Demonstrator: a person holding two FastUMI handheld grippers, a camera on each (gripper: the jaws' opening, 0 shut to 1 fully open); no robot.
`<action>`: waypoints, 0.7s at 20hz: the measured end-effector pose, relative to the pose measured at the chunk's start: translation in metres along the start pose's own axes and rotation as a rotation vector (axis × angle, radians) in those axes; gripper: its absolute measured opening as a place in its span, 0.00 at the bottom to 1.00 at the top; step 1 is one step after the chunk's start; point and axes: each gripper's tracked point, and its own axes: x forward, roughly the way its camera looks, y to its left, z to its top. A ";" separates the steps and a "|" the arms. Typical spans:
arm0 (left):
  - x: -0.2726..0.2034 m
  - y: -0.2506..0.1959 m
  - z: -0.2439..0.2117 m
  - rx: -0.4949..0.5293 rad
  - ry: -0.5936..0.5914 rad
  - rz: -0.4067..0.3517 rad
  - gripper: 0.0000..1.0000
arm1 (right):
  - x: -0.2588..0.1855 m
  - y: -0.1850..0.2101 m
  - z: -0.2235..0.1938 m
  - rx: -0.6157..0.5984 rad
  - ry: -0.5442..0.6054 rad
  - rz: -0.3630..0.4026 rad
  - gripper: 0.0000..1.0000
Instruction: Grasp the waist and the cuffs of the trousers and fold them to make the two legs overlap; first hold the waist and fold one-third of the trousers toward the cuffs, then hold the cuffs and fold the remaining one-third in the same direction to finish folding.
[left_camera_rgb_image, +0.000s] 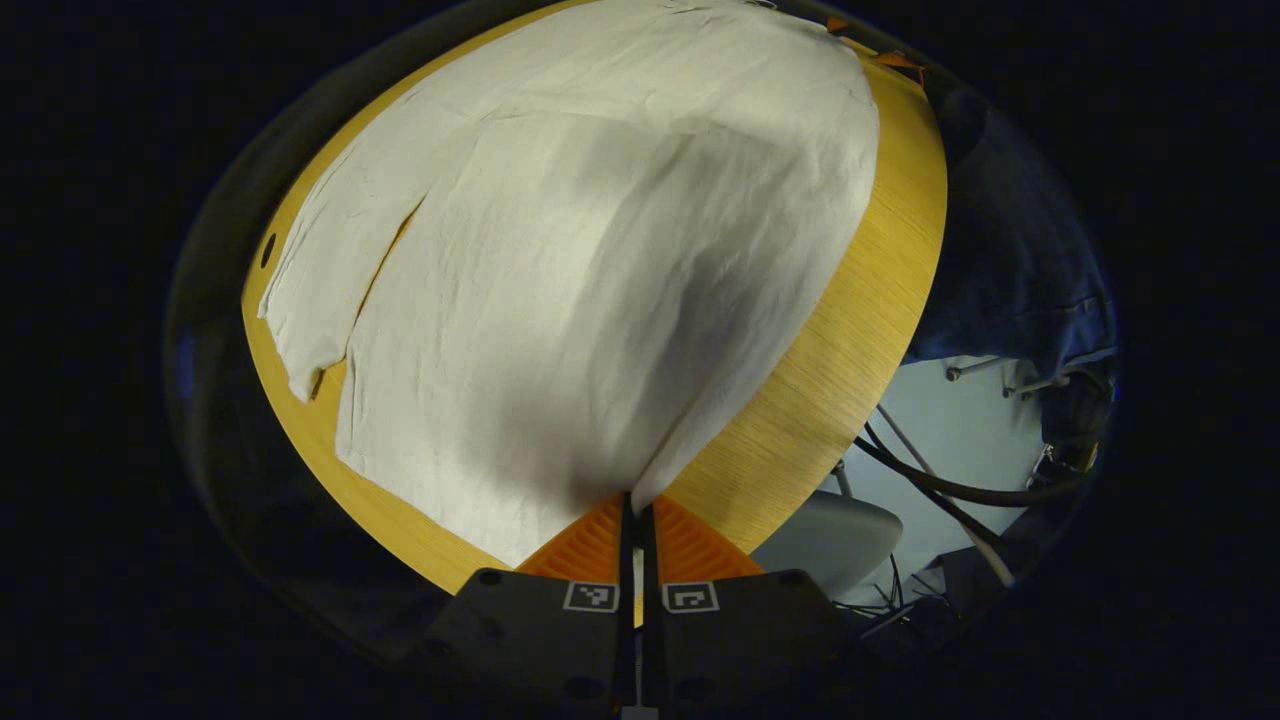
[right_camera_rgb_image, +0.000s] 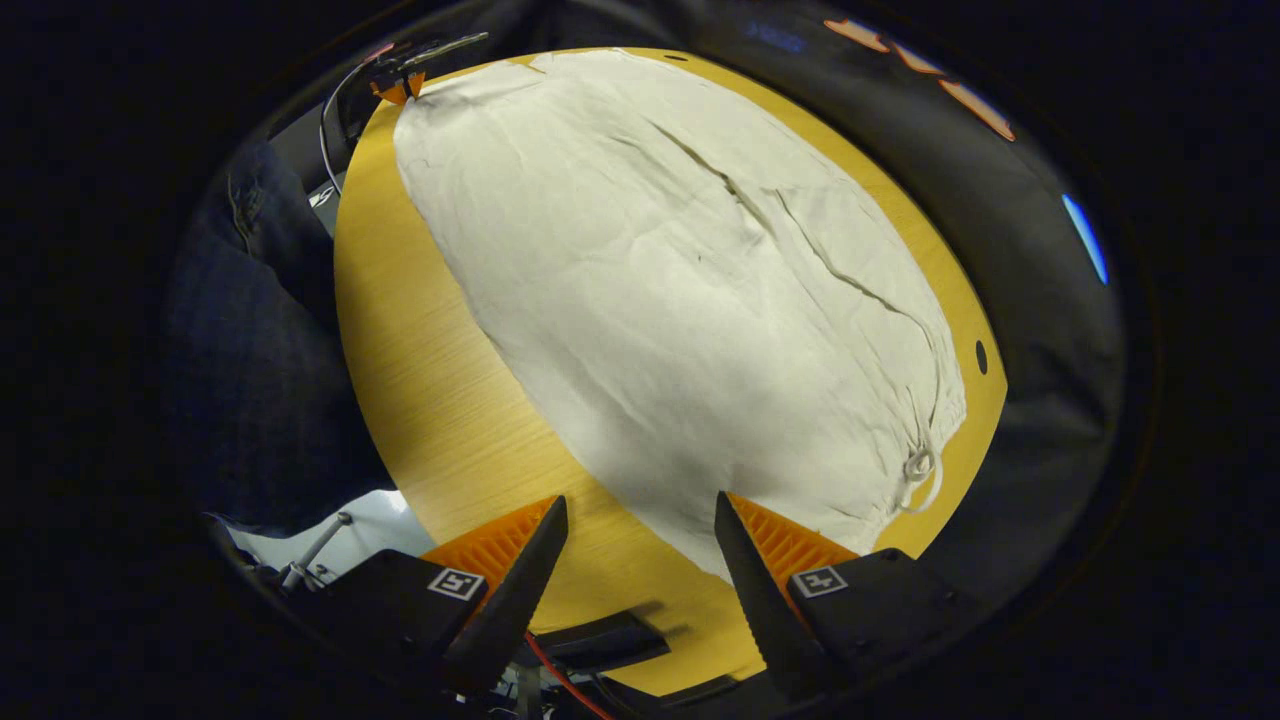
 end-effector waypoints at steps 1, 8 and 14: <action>-0.001 0.000 -0.001 0.005 0.002 0.008 0.02 | 0.007 -0.002 0.000 -0.008 0.008 0.008 0.96; 0.000 0.001 0.000 -0.012 0.011 -0.008 0.01 | 0.018 0.008 -0.001 0.009 0.072 0.117 0.79; 0.001 0.001 -0.001 -0.015 0.010 -0.028 0.01 | 0.022 -0.010 0.001 0.065 0.102 0.046 0.39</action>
